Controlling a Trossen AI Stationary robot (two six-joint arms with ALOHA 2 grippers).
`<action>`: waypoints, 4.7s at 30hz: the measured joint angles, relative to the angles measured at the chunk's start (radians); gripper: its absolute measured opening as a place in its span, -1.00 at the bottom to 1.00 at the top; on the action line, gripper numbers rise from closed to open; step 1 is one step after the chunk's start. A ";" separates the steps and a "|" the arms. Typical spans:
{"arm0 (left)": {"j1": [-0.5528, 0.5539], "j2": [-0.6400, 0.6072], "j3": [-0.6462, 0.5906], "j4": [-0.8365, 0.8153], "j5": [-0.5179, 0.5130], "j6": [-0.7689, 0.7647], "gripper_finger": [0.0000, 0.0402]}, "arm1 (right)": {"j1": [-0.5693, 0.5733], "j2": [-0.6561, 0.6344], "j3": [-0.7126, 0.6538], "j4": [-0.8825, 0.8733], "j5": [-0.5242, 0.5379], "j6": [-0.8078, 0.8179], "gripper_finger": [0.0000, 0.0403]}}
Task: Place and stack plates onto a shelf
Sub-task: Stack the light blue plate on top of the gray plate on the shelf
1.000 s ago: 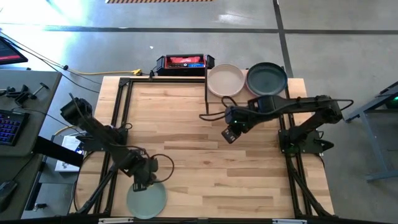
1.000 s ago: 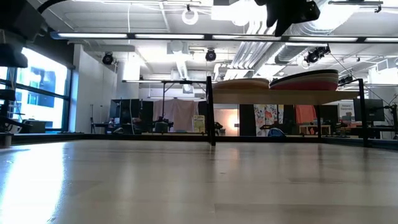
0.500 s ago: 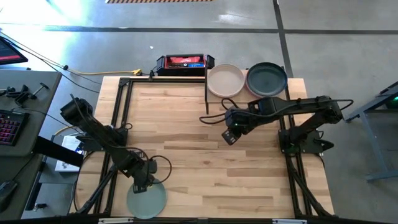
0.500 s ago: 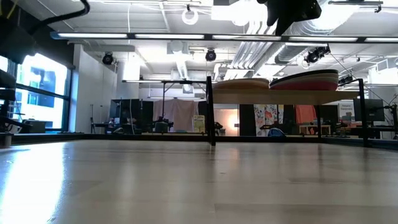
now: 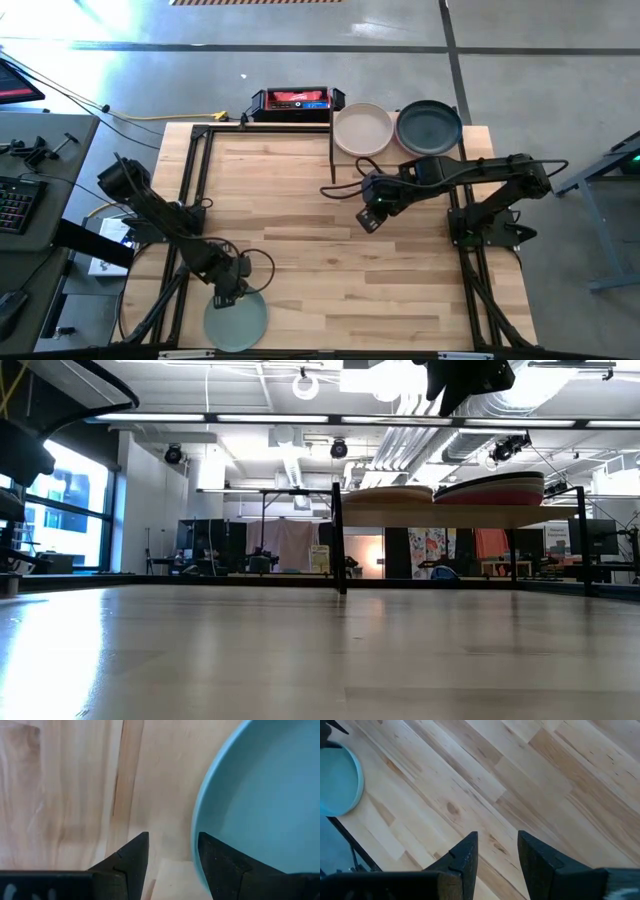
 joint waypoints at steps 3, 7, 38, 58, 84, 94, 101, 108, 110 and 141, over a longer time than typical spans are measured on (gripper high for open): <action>0.000 0.021 0.000 0.025 0.004 0.009 -0.21 | 0.000 0.000 0.000 0.002 0.000 0.000 -0.42; 0.001 0.039 0.000 0.026 0.007 0.008 -0.21 | 0.000 0.000 0.000 0.002 0.000 0.000 -0.42; 0.086 0.008 0.006 0.035 0.012 -0.071 -0.99 | 0.000 0.000 0.000 0.006 0.000 0.000 -0.42; 0.562 -0.288 0.007 -0.019 0.022 -0.044 -1.00 | -0.005 0.050 0.001 0.170 0.000 -0.001 -0.20; 0.834 -0.283 0.173 -0.050 0.006 0.049 -1.00 | -0.098 0.175 0.001 0.382 -0.037 -0.052 -0.29; 0.857 -0.270 0.240 -0.113 0.000 0.087 -1.00 | -0.100 0.175 0.000 0.432 -0.038 -0.053 -0.29; 0.866 -0.194 0.325 -0.206 -0.008 0.167 -1.00 | -0.111 0.174 0.000 0.435 -0.039 -0.053 -0.30; 0.867 -0.121 0.418 -0.210 -0.048 0.236 -1.00 | -0.116 0.174 0.000 0.426 -0.038 -0.050 -0.30; 0.867 -0.105 0.442 -0.211 -0.053 0.255 -1.00 | -0.116 0.174 0.000 0.411 -0.038 -0.050 -0.30; 0.867 -0.085 0.470 -0.167 -0.140 0.308 -1.00 | -0.116 0.195 0.000 0.324 -0.032 -0.070 -0.86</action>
